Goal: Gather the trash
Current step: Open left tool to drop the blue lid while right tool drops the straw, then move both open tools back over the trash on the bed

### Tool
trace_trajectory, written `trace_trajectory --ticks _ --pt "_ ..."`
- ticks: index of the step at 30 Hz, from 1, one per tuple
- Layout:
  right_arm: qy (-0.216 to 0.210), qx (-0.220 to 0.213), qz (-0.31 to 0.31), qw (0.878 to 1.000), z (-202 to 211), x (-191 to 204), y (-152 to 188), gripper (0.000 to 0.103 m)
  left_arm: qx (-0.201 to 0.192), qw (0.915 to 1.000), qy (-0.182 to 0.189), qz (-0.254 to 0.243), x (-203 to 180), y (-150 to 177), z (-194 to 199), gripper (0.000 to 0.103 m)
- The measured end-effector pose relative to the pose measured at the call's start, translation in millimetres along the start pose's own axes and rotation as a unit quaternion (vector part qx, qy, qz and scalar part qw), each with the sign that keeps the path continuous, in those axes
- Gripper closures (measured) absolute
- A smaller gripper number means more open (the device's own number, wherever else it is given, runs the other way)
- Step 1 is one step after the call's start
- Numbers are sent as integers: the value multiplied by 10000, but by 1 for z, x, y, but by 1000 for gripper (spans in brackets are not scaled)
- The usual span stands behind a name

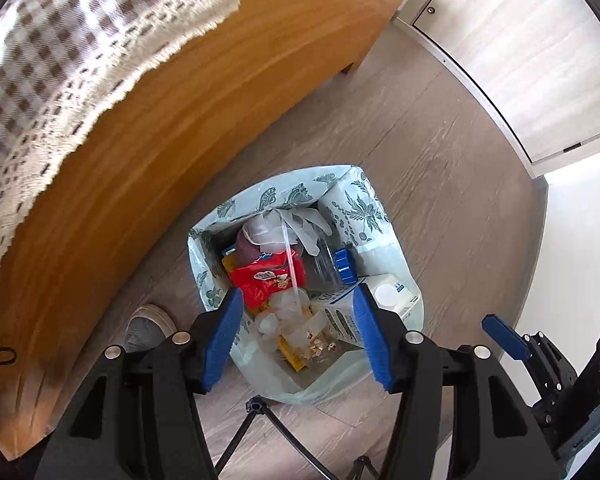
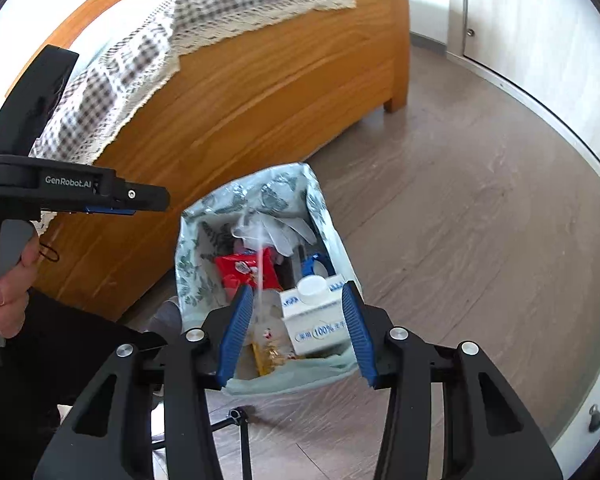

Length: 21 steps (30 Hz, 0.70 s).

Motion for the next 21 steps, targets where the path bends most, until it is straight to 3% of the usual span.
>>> trace_trajectory --ticks 3,6,10,14,21 --pt "132 60 147 9998 0 11 -3 58 -107 9999 86 0 3 -2 8 48" --pt "271 25 284 9992 9 26 -9 58 -239 9996 110 -81 8 -3 21 39" --pt "410 -121 573 9974 24 51 -19 58 -533 9983 54 -228 14 -4 48 39" --pt "536 -264 822 9948 38 87 -35 58 -1102 9930 47 -430 29 0 95 32" --pt "163 -893 1537 9839 61 196 -67 58 -2207 9743 -262 -370 101 13 191 22"
Point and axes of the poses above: each gripper's, at about its wrist camera, not at the fingertips, and z roughly against the way its jaws point, x to its left, y to its underside, the point moved 2 cm from there along -z, roughly the way its jaws point, and after that the axes turned 12 degrees about -z, right-handed, at the moved point
